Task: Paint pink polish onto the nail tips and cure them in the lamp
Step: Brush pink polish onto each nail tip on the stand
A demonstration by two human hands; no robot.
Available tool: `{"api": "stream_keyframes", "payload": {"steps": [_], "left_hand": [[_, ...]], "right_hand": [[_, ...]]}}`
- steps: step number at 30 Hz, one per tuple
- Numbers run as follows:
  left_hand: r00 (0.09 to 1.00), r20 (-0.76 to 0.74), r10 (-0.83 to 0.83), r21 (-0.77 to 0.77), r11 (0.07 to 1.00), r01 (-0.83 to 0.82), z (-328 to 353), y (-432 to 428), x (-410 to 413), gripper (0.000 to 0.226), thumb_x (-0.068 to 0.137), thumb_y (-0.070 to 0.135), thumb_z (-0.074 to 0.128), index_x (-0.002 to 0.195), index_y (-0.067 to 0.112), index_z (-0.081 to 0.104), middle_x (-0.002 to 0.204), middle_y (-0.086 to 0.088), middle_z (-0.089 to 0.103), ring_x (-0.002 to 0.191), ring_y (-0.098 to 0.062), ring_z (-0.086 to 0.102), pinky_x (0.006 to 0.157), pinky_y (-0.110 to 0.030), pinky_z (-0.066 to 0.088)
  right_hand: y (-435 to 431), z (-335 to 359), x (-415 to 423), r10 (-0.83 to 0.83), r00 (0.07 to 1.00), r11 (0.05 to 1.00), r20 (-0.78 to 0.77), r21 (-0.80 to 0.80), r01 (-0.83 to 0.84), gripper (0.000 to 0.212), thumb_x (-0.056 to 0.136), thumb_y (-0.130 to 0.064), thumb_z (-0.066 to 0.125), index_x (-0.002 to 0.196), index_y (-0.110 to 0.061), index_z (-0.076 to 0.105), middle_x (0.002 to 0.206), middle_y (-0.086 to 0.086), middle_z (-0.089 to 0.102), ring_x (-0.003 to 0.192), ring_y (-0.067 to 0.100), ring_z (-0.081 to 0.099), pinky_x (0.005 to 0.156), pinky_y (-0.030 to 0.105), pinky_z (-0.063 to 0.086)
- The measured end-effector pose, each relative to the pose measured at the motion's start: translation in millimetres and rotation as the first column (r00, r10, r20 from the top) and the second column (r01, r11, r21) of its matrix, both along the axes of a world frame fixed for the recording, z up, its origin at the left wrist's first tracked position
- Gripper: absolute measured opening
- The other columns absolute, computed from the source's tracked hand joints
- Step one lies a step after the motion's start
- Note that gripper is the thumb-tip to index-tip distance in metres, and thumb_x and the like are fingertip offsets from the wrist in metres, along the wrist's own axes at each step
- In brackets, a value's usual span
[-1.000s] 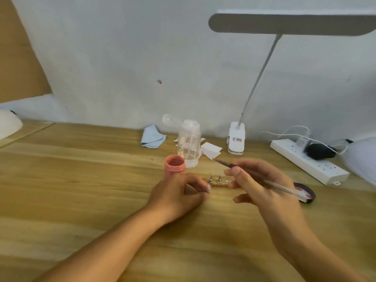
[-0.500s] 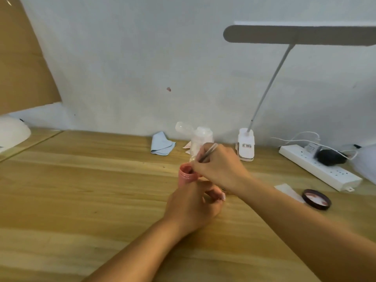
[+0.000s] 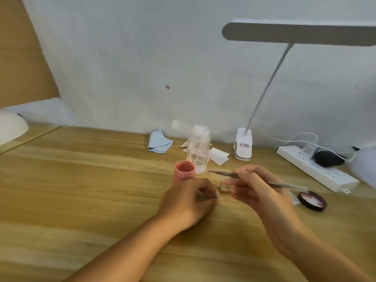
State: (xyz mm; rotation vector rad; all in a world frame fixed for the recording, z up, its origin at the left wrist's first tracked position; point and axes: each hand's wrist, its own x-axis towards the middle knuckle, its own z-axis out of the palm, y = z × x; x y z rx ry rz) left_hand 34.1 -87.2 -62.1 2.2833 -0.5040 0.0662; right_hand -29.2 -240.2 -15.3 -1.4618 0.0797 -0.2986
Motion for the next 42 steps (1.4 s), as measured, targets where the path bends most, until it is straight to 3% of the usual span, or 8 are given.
{"api": "stream_keyframes", "payload": {"steps": [6, 17, 23, 28, 33, 35, 38, 42], "left_hand": [[0.999, 0.009, -0.031, -0.019, 0.999, 0.031, -3, 1, 4, 0.012, 0.08, 0.042, 0.071, 0.088, 0.048, 0.064, 0.09, 0.037, 0.064, 0.067, 0.012, 0.054, 0.066, -0.023, 0.04], [1.0, 0.004, 0.02, 0.005, 1.0, -0.02, 0, 4, 2, 0.013, 0.078, 0.046, 0.068, 0.086, 0.054, 0.061, 0.082, 0.043, 0.059, 0.071, 0.016, 0.054, 0.06, -0.016, 0.034], [1.0, -0.026, 0.01, -0.001, 1.0, -0.01, 5, 6, -1, 0.013, 0.078, 0.045, 0.065, 0.079, 0.057, 0.059, 0.084, 0.045, 0.057, 0.073, 0.021, 0.051, 0.062, -0.017, 0.034], [1.0, -0.003, -0.004, 0.01, 1.0, 0.004, 0, 6, -1, 0.008, 0.079, 0.047, 0.062, 0.081, 0.053, 0.059, 0.091, 0.044, 0.058, 0.075, 0.023, 0.049, 0.062, -0.016, 0.033], [1.0, 0.002, -0.02, 0.007, 1.0, 0.02, -1, 2, 0, 0.01, 0.079, 0.046, 0.062, 0.077, 0.055, 0.058, 0.087, 0.046, 0.057, 0.074, 0.025, 0.047, 0.062, -0.015, 0.033], [1.0, -0.002, -0.027, 0.0, 1.0, 0.027, -1, 1, 1, 0.009, 0.08, 0.045, 0.063, 0.077, 0.053, 0.059, 0.086, 0.044, 0.058, 0.073, 0.023, 0.048, 0.063, -0.015, 0.033], [1.0, -0.014, -0.017, -0.023, 1.0, 0.017, -2, -1, 2, 0.01, 0.08, 0.043, 0.064, 0.078, 0.052, 0.06, 0.082, 0.042, 0.059, 0.076, 0.014, 0.055, 0.066, -0.018, 0.037], [1.0, -0.003, -0.005, -0.021, 1.0, 0.005, -3, -4, 3, 0.009, 0.081, 0.042, 0.068, 0.086, 0.048, 0.063, 0.081, 0.044, 0.058, 0.077, 0.011, 0.056, 0.064, -0.016, 0.036]], "right_hand": [[-5, -21, -4, -0.047, 0.999, 0.998, 0.004, 0.048, 0.047, 0.009, 0.089, -0.01, 0.061, 0.082, -0.006, 0.057, 0.065, 0.01, 0.063, 0.056, 0.016, 0.052, 0.062, 0.028, 0.045], [4, -3, 3, -0.045, 0.999, 0.997, 0.023, 0.056, 0.044, 0.012, 0.089, -0.01, 0.062, 0.081, -0.007, 0.054, 0.068, 0.011, 0.068, 0.056, 0.016, 0.053, 0.055, 0.024, 0.05], [36, 33, 48, 0.048, 0.999, 0.976, 0.026, -0.212, -0.041, 0.013, 0.09, -0.015, 0.065, 0.087, -0.006, 0.056, 0.069, 0.005, 0.073, 0.054, 0.008, 0.058, 0.051, 0.021, 0.05], [49, 27, 80, -0.023, 0.997, 0.757, -0.073, -0.653, -0.03, 0.01, 0.08, -0.023, 0.068, 0.077, -0.02, 0.059, 0.074, -0.003, 0.073, 0.073, 0.012, 0.065, 0.069, 0.035, 0.056], [39, 32, 77, -0.014, 0.998, 0.668, -0.059, -0.743, -0.034, 0.012, 0.081, -0.024, 0.071, 0.08, -0.019, 0.06, 0.07, -0.007, 0.072, 0.062, 0.0, 0.064, 0.054, 0.021, 0.047], [35, 34, 68, -0.004, 1.0, 0.742, -0.017, -0.67, -0.009, 0.011, 0.085, -0.019, 0.068, 0.083, -0.013, 0.059, 0.067, -0.002, 0.071, 0.051, -0.002, 0.058, 0.049, 0.018, 0.045], [19, 28, 42, 0.012, 1.0, 0.95, 0.005, -0.312, -0.01, 0.008, 0.092, -0.014, 0.061, 0.091, -0.007, 0.058, 0.073, 0.006, 0.074, 0.057, 0.01, 0.062, 0.052, 0.022, 0.052], [-8, -2, 6, 0.016, 0.998, 1.0, -0.053, -0.026, -0.018, 0.011, 0.088, -0.017, 0.063, 0.092, -0.007, 0.061, 0.089, 0.014, 0.075, 0.073, 0.02, 0.067, 0.068, 0.027, 0.058]]}}
